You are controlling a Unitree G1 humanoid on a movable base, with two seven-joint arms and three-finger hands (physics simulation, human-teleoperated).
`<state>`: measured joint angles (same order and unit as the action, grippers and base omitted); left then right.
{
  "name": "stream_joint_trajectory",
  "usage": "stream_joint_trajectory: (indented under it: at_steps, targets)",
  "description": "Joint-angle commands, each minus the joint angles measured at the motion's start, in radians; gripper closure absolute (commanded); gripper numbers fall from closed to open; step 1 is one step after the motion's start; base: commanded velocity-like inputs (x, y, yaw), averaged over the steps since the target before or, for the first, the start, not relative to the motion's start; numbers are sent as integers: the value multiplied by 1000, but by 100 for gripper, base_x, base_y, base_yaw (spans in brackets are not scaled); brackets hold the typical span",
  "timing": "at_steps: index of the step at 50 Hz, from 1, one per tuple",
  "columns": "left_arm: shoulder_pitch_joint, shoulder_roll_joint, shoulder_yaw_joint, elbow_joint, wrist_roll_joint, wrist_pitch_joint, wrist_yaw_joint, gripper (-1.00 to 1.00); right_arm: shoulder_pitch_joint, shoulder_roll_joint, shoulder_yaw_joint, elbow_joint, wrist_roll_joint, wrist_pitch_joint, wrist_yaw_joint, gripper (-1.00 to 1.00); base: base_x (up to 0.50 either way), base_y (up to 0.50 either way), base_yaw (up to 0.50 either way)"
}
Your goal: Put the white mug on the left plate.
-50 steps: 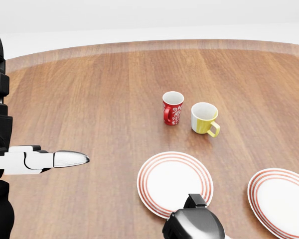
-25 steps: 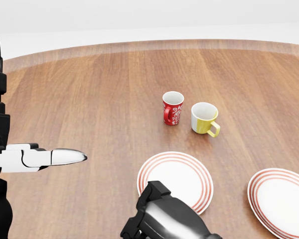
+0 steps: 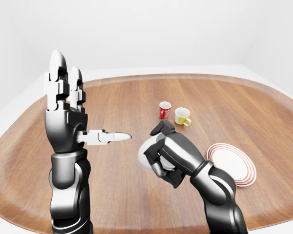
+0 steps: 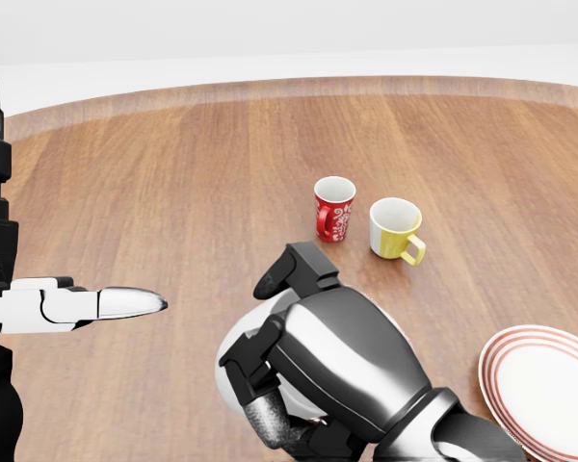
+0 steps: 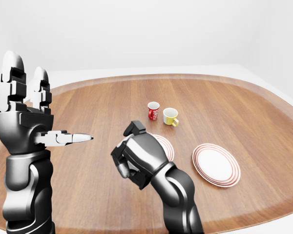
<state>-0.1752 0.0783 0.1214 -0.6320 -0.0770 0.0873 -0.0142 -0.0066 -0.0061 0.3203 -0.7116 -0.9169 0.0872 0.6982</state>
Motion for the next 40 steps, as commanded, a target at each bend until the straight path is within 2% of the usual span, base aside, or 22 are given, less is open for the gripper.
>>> stream_joint_trajectory:
  at_steps: [1, 5, 16, 25, 34, 40]
  targets:
    - [-1, 1, 1, -2, -1, 0, 0, -100, -168, 27, -92, 12, 0, 0, 0, 100, 0, 0, 0]
    - [-3, 2, 2, -3, -1, 0, 1, -100, -253, 7, -158, 92, 22, 0, 0, 100, 0, 0, 0]
    - [-3, 2, 1, -4, 1, 0, 0, -100, -413, -66, -275, 308, 98, 0, 0, 100, 0, 0, 0]
    - [-3, 2, 2, -9, 1, 0, 1, -100, -439, -112, -299, 538, 148, 0, 0, 100, 0, 0, 0]
    - [-4, 2, 3, -8, 2, 0, 2, -100, -461, -122, -302, 715, 152, 0, 0, 100, 0, 0, 0]
    - [-3, 0, 0, -9, 4, 0, 1, -100, -495, -123, -300, 827, 138, 0, -75, 100, 0, 0, 0]
